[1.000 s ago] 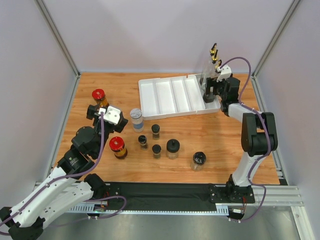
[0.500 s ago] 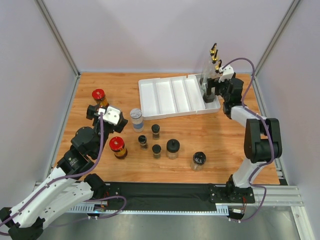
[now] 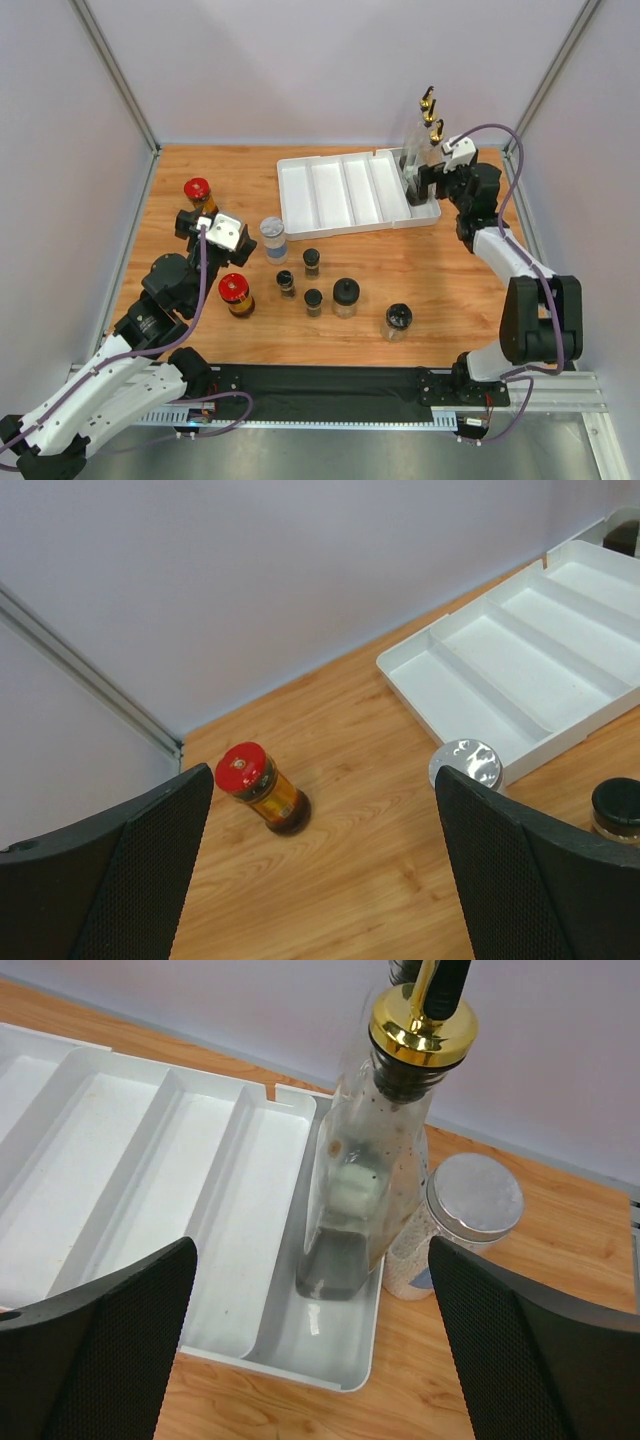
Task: Organize the condiment bottles
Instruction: Place the bottle in the storage box, then pick up the bottle from the center of the board.
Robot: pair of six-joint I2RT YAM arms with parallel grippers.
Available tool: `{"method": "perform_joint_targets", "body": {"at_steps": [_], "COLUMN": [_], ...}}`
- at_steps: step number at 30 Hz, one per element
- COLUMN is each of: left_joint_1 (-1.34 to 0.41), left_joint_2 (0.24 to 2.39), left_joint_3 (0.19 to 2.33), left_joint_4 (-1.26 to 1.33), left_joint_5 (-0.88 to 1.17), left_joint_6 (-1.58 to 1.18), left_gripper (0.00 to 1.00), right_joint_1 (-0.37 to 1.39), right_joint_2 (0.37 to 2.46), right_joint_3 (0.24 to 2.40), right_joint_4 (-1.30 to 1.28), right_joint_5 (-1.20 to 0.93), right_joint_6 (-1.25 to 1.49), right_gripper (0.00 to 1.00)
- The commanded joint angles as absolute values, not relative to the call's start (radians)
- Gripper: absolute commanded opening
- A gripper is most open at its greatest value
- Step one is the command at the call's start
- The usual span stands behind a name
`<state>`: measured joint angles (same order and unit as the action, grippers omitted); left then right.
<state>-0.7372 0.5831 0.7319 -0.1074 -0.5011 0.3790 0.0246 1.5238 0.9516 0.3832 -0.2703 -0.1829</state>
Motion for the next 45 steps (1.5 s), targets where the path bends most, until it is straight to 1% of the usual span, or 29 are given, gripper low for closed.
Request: {"method": "perform_joint_targets", "body": {"at_steps": [1, 13, 23, 26, 33, 40, 45], "left_joint_1": [-0.733, -0.732, -0.732, -0.732, -0.732, -0.729, -0.674], "left_joint_2": [0.574, 0.615, 0.67, 0.689, 0.738, 0.79, 0.84], "left_joint_3": [0.741, 0.75, 0.77, 0.778, 0.799, 0.834, 0.874], "left_joint_4": [-0.09, -0.106, -0.135, -0.146, -0.172, -0.199, -0.239], "left_joint_5": [-0.482, -0.46, -0.437, -0.423, -0.388, -0.373, -0.33], "left_joint_6": [0.357, 0.336, 0.308, 0.302, 0.281, 0.23, 0.167], "left_gripper": [1.0, 1.0, 1.0, 1.0, 1.0, 1.0, 1.0], "right_joint_1": [0.021, 0.021, 0.021, 0.023, 0.02, 0.02, 0.02], "right_joint_2": [1.424, 1.142, 1.074, 1.052, 1.003, 1.009, 1.011], "right_joint_3": [0.933, 0.943, 1.034, 1.016, 0.94, 0.917, 0.923], "right_joint_4": [0.283, -0.188, -0.432, -0.436, -0.416, -0.41, -0.422], "right_joint_5": [-0.325, -0.529, -0.663, -0.707, -0.719, -0.733, -0.733], "right_joint_6": [-0.227, -0.281, -0.241, -0.253, -0.288, -0.302, -0.308], "right_gripper": [1.0, 1.0, 1.0, 1.0, 1.0, 1.0, 1.0]}}
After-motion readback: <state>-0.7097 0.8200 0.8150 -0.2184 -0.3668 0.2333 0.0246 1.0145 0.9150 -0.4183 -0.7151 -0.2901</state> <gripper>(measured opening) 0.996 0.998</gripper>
